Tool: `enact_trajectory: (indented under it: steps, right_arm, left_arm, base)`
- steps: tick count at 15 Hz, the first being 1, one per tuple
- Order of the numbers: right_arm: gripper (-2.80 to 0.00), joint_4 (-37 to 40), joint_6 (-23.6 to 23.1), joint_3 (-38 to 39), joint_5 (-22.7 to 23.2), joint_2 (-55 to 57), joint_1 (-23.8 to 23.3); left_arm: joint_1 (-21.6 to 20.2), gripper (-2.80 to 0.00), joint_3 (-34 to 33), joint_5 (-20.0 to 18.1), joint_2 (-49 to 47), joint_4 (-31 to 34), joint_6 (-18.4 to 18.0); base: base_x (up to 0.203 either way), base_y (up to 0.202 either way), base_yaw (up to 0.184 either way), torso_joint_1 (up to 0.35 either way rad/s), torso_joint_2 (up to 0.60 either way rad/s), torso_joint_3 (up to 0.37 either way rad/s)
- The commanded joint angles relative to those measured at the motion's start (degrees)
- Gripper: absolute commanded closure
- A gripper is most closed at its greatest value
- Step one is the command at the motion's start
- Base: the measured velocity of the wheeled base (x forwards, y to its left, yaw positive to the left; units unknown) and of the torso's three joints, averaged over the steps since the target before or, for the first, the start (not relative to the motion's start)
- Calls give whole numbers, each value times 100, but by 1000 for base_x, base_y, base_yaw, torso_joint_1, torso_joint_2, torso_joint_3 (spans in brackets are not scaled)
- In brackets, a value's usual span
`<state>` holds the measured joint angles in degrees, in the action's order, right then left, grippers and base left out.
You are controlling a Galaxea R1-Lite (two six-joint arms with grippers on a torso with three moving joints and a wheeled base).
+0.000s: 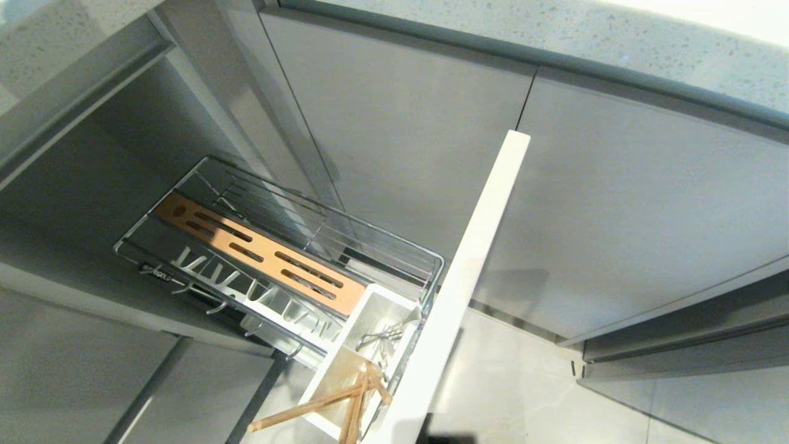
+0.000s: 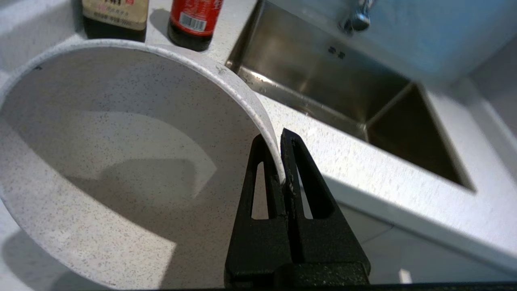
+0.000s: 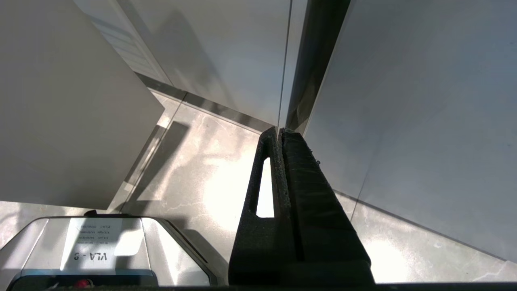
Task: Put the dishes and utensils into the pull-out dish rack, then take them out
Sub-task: Pick up the bowl and place it in the cupboard
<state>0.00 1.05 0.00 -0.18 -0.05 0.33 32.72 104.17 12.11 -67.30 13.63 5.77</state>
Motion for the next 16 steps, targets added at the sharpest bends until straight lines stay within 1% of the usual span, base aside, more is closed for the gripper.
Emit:
enact_trajectory:
  steps: [1,2,4,8,9,11,12,14,15,16]
  right_arm:
    - [0,0,1,9,1,5,2]
    - [0,0,1,9,1,5,2]
    - [0,0,1,9,1,5,2]
    - [0,0,1,9,1,5,2]
    - [0,0,1,9,1,5,2]
    - [0,0,1,9,1,5,2]
    - [0,0,1,9,1,5,2]
    - [0,0,1,9,1,5,2]
    - [0,0,1,9,1,5,2]
    - [0,0,1,9,1,5,2]
  left_arm:
    - [63,0,-395,220,-13,-636,474]
    - [119,0,-572,423,-72,-1180,902]
    - [248,0,-825,672,-146,-1725,1420]
    - [456,0,-969,688,-109,-1818,2205]
    - [545,0,-1021,689,-106,-1828,2337]
    - [957,0,-1280,698,-32,-1847,2419]
    - [1115,0,-1509,731,-4,-1964,2428]
    - [1282,0,-1993,874,-68,-2769,2422]
    - [1389,0,-2159,1002,-142,-3021,2422]
    - [1502,0,-2289,1120,-165,-3095,2434]
  base:
    - [0,0,0,0,0,0]
    - [0,0,0,0,0,0]
    - [0,0,0,0,0,0]
    - [0,0,0,0,0,0]
    - [0,0,0,0,0,0]
    - [0,0,0,0,0,0]
    - [0,0,0,0,0,0]
    - [0,0,0,0,0,0]
    - [0,0,0,0,0,0]
    - [0,0,0,0,0,0]
